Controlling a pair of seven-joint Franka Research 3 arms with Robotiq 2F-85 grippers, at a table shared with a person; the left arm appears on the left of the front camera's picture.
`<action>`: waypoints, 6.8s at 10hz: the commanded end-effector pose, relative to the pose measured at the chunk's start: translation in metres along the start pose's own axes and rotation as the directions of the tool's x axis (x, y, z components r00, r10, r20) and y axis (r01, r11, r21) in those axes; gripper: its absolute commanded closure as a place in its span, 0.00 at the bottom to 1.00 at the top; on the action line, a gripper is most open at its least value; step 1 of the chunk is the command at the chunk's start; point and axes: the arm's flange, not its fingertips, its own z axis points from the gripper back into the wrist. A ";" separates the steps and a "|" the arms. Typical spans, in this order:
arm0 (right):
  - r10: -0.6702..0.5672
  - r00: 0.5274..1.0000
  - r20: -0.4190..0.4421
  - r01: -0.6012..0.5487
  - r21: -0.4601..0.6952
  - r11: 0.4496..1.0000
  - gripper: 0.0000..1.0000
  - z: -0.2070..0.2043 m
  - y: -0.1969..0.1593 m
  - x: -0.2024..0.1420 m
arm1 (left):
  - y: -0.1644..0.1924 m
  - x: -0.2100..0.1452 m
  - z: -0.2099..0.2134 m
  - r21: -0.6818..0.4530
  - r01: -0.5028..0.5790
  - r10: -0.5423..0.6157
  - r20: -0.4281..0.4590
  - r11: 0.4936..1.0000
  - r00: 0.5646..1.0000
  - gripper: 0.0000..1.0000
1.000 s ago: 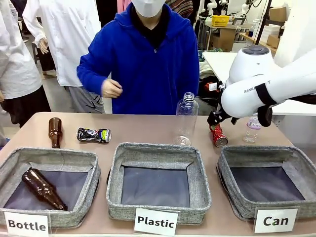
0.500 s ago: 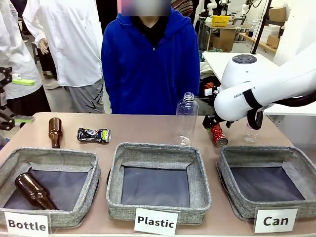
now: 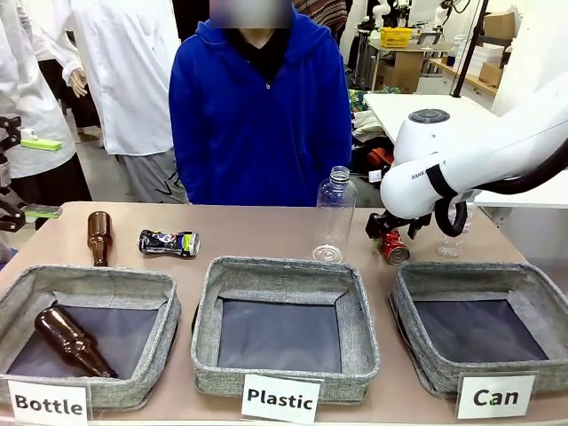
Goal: Sort the can waste into the basket.
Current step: Pick up the can waste from the table and place it in the right Fabric basket.
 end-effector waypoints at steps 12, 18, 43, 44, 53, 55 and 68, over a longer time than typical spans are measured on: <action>-0.061 0.996 0.068 0.057 0.049 0.997 1.00 0.026 0.003 -0.001 | 0.003 -0.004 0.001 0.005 -0.012 0.012 0.009 1.000 1.000 0.00; 0.134 0.954 0.267 -0.181 0.159 0.970 1.00 0.205 -0.030 -0.105 | 0.003 -0.004 0.001 0.005 -0.012 0.012 0.009 1.000 1.000 0.00; -0.279 0.949 0.145 0.024 0.851 0.524 0.00 0.301 -0.114 -0.232 | 0.003 -0.004 0.001 0.005 -0.012 0.012 0.009 1.000 1.000 0.00; -0.451 0.892 0.032 0.166 0.905 0.392 0.00 0.301 -0.117 -0.228 | 0.003 -0.004 0.001 0.005 -0.012 0.012 0.009 1.000 1.000 0.00; -0.228 0.971 -0.072 0.176 0.862 0.475 0.00 0.287 -0.153 -0.220 | 0.003 -0.004 0.001 0.005 -0.012 0.012 0.009 1.000 1.000 0.00; -0.228 0.971 -0.072 0.176 0.862 0.475 0.00 0.287 -0.153 -0.220 | 0.003 -0.004 0.001 0.005 -0.012 0.012 0.009 1.000 1.000 0.00; -0.228 0.971 -0.072 0.176 0.862 0.475 0.00 0.287 -0.153 -0.220 | -0.032 0.090 -0.083 0.847 0.246 -0.556 0.068 0.471 0.829 0.00</action>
